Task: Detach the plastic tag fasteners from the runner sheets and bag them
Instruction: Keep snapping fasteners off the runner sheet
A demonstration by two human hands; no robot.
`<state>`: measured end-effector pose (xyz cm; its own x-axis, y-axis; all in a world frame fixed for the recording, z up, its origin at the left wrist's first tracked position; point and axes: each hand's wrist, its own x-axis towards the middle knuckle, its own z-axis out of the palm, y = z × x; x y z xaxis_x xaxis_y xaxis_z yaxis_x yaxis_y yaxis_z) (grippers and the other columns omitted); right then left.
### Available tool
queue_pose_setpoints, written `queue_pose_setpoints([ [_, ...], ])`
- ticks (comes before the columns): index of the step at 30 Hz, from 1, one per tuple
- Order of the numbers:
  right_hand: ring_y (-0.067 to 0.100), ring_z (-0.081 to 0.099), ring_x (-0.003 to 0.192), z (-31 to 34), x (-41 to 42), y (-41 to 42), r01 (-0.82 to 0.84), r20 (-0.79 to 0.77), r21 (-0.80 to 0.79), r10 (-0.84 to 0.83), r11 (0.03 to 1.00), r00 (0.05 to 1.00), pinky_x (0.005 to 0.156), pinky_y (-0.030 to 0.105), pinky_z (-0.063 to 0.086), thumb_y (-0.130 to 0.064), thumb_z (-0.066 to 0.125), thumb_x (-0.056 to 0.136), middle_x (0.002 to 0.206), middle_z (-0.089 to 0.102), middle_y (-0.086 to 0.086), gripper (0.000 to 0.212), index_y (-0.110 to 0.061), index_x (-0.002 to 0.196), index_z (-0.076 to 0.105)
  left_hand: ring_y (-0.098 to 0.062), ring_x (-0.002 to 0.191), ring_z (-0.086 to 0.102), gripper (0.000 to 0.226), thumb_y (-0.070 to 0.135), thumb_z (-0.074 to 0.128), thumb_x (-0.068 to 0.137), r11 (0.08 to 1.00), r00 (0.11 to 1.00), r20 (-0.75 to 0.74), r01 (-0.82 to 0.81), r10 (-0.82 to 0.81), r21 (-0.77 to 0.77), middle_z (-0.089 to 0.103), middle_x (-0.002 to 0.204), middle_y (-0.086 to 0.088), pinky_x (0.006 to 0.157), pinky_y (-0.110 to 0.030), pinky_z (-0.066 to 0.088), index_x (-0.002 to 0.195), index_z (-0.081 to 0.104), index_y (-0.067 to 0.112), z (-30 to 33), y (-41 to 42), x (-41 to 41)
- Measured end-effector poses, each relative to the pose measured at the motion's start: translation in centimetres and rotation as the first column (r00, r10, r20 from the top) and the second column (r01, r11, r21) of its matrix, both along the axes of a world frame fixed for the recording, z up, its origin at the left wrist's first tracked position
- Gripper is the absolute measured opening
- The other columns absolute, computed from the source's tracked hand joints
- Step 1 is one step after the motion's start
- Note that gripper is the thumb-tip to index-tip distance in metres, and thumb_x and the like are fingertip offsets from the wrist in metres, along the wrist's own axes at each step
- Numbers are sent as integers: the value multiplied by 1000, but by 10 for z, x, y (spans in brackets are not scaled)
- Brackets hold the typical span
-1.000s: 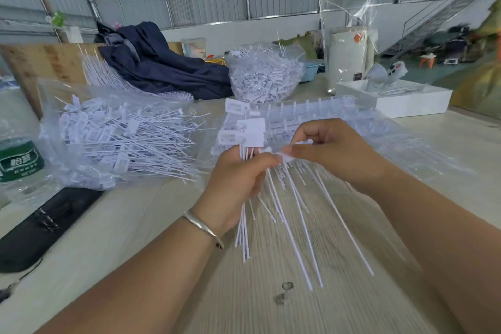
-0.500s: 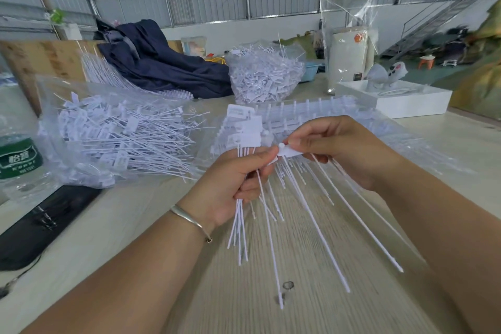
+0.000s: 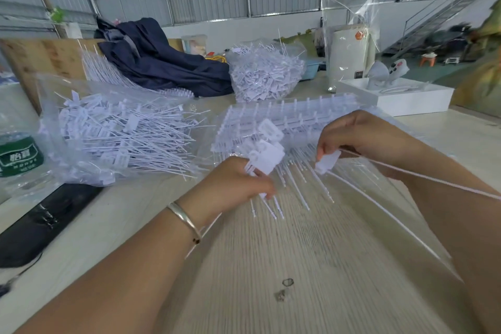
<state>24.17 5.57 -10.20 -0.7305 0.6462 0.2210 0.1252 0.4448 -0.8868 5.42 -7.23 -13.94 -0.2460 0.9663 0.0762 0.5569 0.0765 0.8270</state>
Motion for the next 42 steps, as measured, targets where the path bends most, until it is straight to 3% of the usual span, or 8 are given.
queue_pose_setpoints([
  [4,12,37,49,-3,-1,6,77,-64,-10,-77,997,995,48,16,32,2,57,82,57,46,12,19,-4,67,68,-5,42,35,32,10,84,68,999,934,358,-17,-1,47,43,52,9,40,-16,27,61,57,26,0,2,-3],
  [12,11,52,56,-13,-16,-7,-98,20,-3,98,995,995,54,13,41,-1,68,83,64,62,6,10,-6,91,72,-8,37,40,27,34,54,97,989,830,552,-131,73,65,50,57,2,35,-15,27,80,49,14,-1,5,5],
  [18,13,53,60,-18,-18,-9,-130,29,59,128,990,991,61,15,45,-16,78,78,70,67,7,19,-22,96,79,-4,41,28,43,56,60,84,994,851,519,-103,76,23,40,54,10,34,-14,22,93,69,15,2,5,4],
  [21,15,55,63,-19,-17,-9,-134,43,74,131,988,990,63,16,46,-18,77,79,69,65,5,19,-22,97,78,-5,44,23,25,51,75,72,998,876,482,-23,-11,65,32,55,11,35,-15,19,65,69,28,3,2,3],
  [30,19,59,74,-12,-10,-3,-100,-39,22,100,995,994,74,27,45,-2,65,89,76,68,7,15,-7,101,72,-5,40,21,20,19,77,77,984,821,570,-117,20,135,33,51,11,34,-14,18,62,64,21,1,5,-2],
  [33,23,57,75,-11,-11,-5,-99,-108,-49,93,994,990,73,28,44,-5,68,84,73,64,8,7,-6,91,67,-2,39,19,20,23,75,71,988,724,683,-17,-94,153,27,50,12,34,-14,14,54,63,22,4,3,1],
  [37,15,57,67,-13,-17,-13,-393,-327,-282,297,875,897,66,21,49,-7,70,77,76,61,9,17,-5,89,59,-2,35,25,14,25,73,75,956,432,860,229,-270,185,29,49,11,30,-12,16,63,68,20,3,2,17],
  [42,14,54,66,-14,-21,-18,-439,-342,-253,345,862,874,63,18,47,-7,65,79,72,65,3,10,-6,87,60,-2,36,24,14,27,67,80,957,418,876,256,-238,138,30,50,10,31,-12,15,70,63,18,-1,4,18],
])
